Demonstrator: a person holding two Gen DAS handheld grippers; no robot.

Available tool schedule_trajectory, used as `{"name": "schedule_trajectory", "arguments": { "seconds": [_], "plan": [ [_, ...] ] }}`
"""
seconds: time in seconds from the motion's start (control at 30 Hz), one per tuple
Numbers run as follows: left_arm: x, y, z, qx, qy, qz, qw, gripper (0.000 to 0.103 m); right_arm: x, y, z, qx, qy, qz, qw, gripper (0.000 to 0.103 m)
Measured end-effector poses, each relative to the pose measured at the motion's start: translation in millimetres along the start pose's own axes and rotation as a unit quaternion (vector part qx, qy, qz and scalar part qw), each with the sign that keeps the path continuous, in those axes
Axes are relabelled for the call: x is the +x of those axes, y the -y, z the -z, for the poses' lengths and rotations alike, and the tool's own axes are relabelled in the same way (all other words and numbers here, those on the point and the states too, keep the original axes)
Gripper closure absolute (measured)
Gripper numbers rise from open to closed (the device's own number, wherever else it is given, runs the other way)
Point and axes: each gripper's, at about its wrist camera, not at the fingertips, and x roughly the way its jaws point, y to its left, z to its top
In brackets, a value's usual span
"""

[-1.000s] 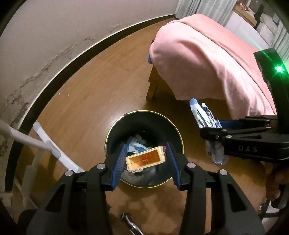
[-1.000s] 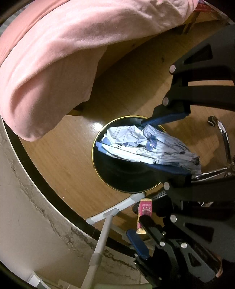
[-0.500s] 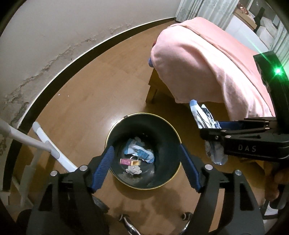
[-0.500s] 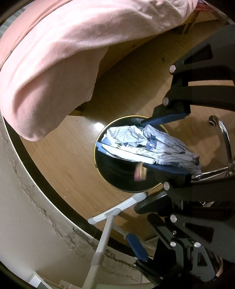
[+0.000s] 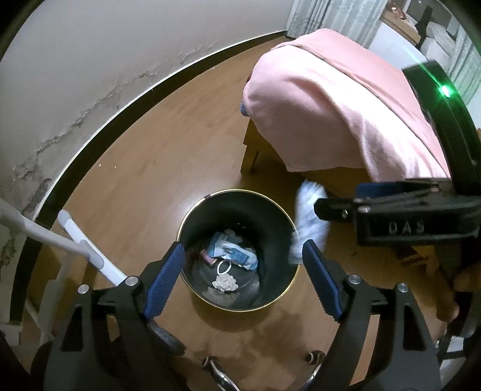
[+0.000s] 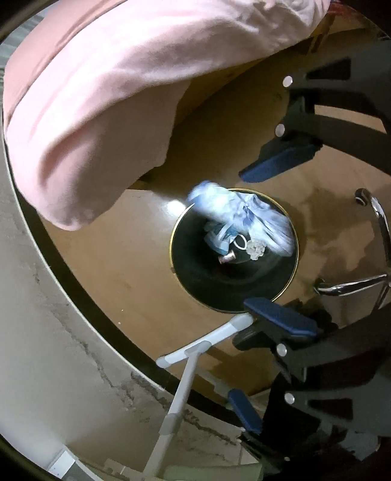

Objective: Collect trash
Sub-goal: 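Move both tools back to the desk toward the yellow snack box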

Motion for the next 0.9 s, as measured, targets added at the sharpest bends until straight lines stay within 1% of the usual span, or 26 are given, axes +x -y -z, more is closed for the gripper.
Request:
{"name": "schedule_trajectory", "arguments": {
  "seconds": [0.17,0.27,0.37,0.4,0.43,0.47,0.53,0.57,0.63,0.67,0.73,0.77,0.8,0.87,0.9],
  "plan": [
    [-24,15,3,0.024,0.01,0.001,0.9997,0.024,-17,-2,-4,0.005,0.017,-0.004,1.0,0.027],
    [-52,31,4,0.046,0.02,0.003,0.9987,0.024,-34,-5,-8,0.003,0.032,-0.003,0.999,0.027],
    [-95,44,7,0.071,0.034,0.008,0.9969,0.023,-61,-9,-12,-0.001,0.052,-0.001,0.999,0.026],
    [-119,48,9,0.084,0.042,0.006,0.9956,0.021,-74,-13,-13,-0.004,0.061,0.002,0.998,0.026],
    [-134,49,11,0.088,0.047,0.008,0.995,0.019,-84,-17,-13,-0.009,0.068,0.006,0.998,0.025],
    [-153,48,14,0.091,0.055,0.009,0.9943,0.019,-95,-23,-13,-0.016,0.076,0.01,0.997,0.025],
    [-201,37,22,0.091,0.082,0.013,0.9924,0.015,-123,-42,-12,-0.035,0.099,0.01,0.994,0.023],
    [-222,31,27,0.089,0.096,0.004,0.9914,0.014,-133,-50,-12,-0.042,0.107,0.01,0.993,0.023],
    [-269,4,41,0.075,0.136,-0.025,0.9876,0.01,-157,-78,-9,-0.067,0.129,0.004,0.989,0.022],
    [-286,-11,48,0.064,0.15,-0.042,0.9857,0.01,-167,-94,-8,-0.082,0.136,-0.003,0.987,0.022],
    [-321,-57,68,0.024,0.172,-0.103,0.9794,0.01,-183,-140,0,-0.123,0.149,-0.028,0.981,0.022],
    [-333,-79,77,0.003,0.176,-0.128,0.9759,0.01,-187,-162,3,-0.142,0.152,-0.042,0.977,0.022],
    [-348,-108,90,-0.026,0.178,-0.16,0.9707,0.01,-189,-181,6,-0.159,0.151,-0.056,0.974,0.022],
    [-369,-157,116,-0.079,0.175,-0.206,0.9596,0.01,-193,-227,14,-0.2,0.149,-0.084,0.965,0.022],
    [-384,-193,137,-0.117,0.168,-0.24,0.9491,0.01,-194,-256,19,-0.226,0.147,-0.101,0.958,0.022]
  ]
}}
